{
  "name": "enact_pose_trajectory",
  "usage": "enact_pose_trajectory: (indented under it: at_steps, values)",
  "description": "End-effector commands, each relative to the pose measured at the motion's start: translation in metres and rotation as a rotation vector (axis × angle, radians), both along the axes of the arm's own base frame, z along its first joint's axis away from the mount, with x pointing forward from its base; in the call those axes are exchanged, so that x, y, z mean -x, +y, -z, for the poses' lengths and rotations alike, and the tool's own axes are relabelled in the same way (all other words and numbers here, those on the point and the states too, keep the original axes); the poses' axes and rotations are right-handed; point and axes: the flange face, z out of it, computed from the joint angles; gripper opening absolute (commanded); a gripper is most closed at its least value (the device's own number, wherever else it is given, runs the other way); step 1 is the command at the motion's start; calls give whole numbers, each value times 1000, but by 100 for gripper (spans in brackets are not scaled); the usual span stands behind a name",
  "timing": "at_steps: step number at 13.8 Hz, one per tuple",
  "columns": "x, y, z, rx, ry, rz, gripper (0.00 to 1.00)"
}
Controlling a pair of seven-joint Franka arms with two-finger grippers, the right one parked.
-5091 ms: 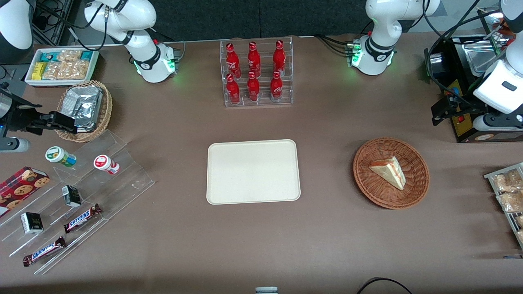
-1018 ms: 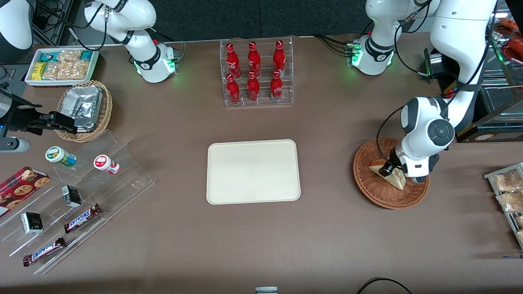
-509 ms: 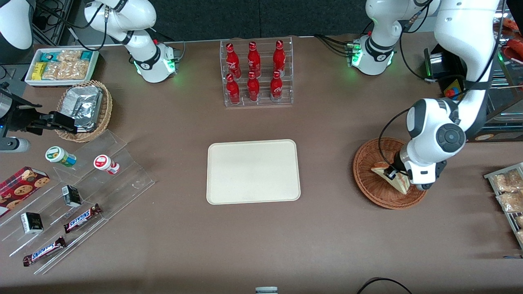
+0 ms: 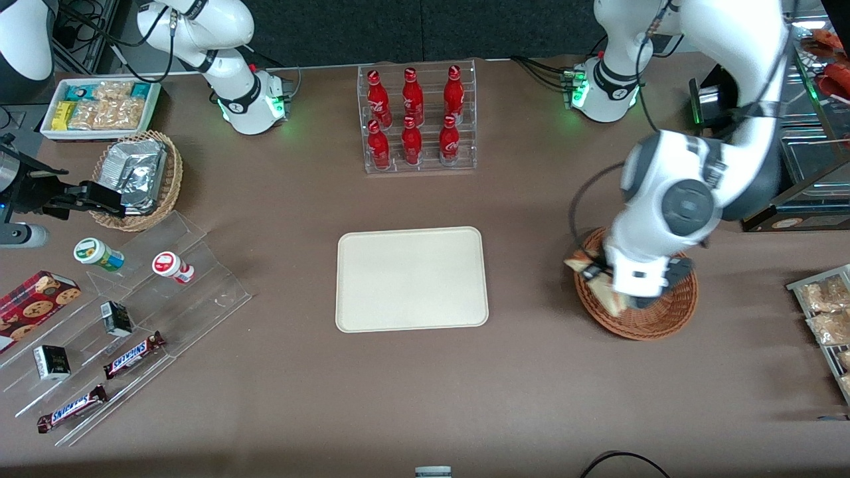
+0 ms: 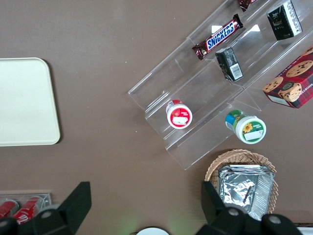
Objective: Place sandwich from basket to tray
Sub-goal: 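Lift the sandwich out of the basket and carry it toward the tray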
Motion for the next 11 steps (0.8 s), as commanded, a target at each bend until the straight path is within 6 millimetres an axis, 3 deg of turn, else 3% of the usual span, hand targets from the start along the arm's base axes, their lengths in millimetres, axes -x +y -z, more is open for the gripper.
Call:
enact_pose_trajectory:
  at_steps: [1,5,9,11]
  values:
    - [14,-76,-15,24,4,43,9]
    - [37,-183,20,12,3,187,9]
    - [54,-253,64,8,-46,358,10]
    - [59,-284,88,44,-71,446,18]
